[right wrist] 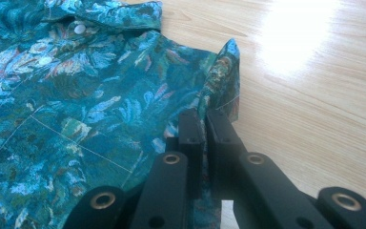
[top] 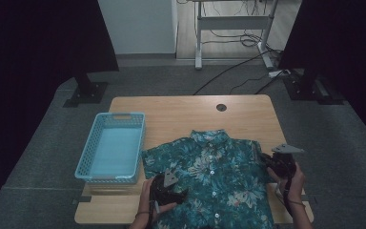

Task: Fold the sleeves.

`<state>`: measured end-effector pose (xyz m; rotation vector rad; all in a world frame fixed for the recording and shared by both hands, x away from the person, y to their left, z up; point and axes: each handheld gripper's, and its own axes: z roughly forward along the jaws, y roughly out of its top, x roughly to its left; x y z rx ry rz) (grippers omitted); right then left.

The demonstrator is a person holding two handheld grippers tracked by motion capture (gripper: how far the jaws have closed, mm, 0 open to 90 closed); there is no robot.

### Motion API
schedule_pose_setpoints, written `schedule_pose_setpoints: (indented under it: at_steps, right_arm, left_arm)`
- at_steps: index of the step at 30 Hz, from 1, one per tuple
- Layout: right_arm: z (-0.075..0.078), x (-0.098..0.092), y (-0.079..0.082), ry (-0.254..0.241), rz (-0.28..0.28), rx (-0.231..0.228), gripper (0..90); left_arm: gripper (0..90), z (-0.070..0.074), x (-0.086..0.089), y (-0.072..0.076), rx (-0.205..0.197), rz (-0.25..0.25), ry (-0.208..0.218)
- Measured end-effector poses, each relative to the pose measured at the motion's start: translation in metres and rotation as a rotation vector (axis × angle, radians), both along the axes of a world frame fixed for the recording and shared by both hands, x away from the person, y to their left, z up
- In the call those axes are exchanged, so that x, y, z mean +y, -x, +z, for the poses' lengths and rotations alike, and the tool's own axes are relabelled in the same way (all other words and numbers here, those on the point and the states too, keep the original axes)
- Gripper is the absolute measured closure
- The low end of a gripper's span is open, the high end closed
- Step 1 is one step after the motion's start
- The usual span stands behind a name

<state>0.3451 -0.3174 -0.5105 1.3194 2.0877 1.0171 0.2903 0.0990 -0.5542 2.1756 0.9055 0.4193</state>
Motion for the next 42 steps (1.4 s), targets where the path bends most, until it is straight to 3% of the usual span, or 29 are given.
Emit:
schedule_pose_setpoints:
  at_steps: [7, 13, 21, 27, 30, 33, 35, 40, 42]
  right_arm:
    - [0.005, 0.012, -0.004, 0.001, 0.012, -0.010, 85.4]
    - [0.004, 0.031, -0.009, 0.060, 0.048, -0.008, 85.4]
    - [-0.001, 0.038, -0.011, 0.078, 0.054, 0.001, 85.1]
    - [-0.001, 0.052, -0.020, 0.123, 0.067, 0.007, 85.1]
    - [-0.002, 0.065, -0.027, 0.127, 0.077, 0.024, 85.1]
    - [-0.008, 0.081, -0.032, 0.183, 0.099, 0.040, 85.1]
    - [-0.013, 0.089, -0.034, 0.191, 0.112, 0.053, 84.9]
    - [-0.024, 0.095, -0.039, 0.186, 0.122, 0.087, 82.5]
    - [-0.030, 0.095, -0.039, 0.169, 0.128, 0.110, 74.4]
  left_arm:
    - [21.0, 0.000, 0.000, 0.000, 0.000, 0.000, 0.000]
    - [21.0, 0.000, 0.000, 0.000, 0.000, 0.000, 0.000]
    - [21.1, 0.000, 0.000, 0.000, 0.000, 0.000, 0.000]
    - [21.1, 0.000, 0.000, 0.000, 0.000, 0.000, 0.000]
    - [21.1, 0.000, 0.000, 0.000, -0.001, 0.001, 0.000]
    - [21.2, 0.000, 0.000, 0.000, -0.001, 0.002, 0.000]
    - [21.3, 0.000, 0.000, 0.000, -0.001, 0.002, 0.000]
    - [21.4, 0.000, 0.000, 0.001, -0.001, 0.003, 0.000]
    - [21.4, 0.000, 0.000, 0.001, -0.001, 0.003, 0.000]
